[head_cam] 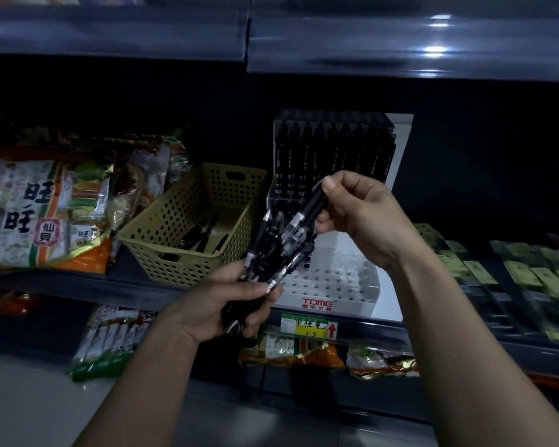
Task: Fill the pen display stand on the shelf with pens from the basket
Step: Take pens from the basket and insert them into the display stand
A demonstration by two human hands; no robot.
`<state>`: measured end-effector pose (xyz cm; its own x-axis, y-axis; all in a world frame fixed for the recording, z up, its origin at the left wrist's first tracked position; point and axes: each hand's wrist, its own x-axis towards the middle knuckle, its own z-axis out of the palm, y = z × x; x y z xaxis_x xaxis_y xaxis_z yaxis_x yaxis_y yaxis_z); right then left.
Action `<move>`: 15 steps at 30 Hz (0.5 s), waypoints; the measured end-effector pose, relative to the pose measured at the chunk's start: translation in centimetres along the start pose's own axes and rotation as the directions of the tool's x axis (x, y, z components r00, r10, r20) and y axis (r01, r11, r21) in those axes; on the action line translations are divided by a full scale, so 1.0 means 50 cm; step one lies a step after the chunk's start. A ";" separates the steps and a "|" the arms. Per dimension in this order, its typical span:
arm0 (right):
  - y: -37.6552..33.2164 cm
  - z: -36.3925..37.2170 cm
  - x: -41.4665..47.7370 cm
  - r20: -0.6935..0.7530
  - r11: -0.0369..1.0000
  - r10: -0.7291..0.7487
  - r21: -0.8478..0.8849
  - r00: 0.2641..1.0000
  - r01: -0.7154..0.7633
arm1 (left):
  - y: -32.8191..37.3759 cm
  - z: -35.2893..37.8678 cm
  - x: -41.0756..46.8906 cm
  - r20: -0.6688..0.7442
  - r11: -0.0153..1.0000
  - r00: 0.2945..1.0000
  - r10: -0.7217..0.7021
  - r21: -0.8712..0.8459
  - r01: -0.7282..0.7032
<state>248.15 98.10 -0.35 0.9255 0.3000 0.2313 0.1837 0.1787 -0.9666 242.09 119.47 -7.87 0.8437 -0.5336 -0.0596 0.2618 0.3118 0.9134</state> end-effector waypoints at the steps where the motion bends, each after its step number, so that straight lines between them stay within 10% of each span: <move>1: 0.000 0.002 0.001 0.001 1.000 0.008 0.011 1.000 -0.008 | 0.002 0.001 -0.002 -0.041 1.000 0.999 0.014 0.004 -0.014; 10: -0.001 0.043 0.010 -0.250 0.976 -0.097 0.165 0.963 0.141 | 0.021 -0.004 -0.007 -0.361 0.982 0.927 0.101 -0.115 -0.152; 15: 0.033 0.114 0.000 -0.217 0.951 -0.310 -0.067 0.926 0.302 | 0.027 -0.008 0.012 -0.396 0.848 0.909 0.131 -0.431 -0.310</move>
<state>246.56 103.75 -1.32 0.8718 0.0194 0.4894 0.4765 0.1977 -0.8566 243.15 119.89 -6.83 0.9867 -0.1328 -0.0936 0.1622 0.7683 0.6192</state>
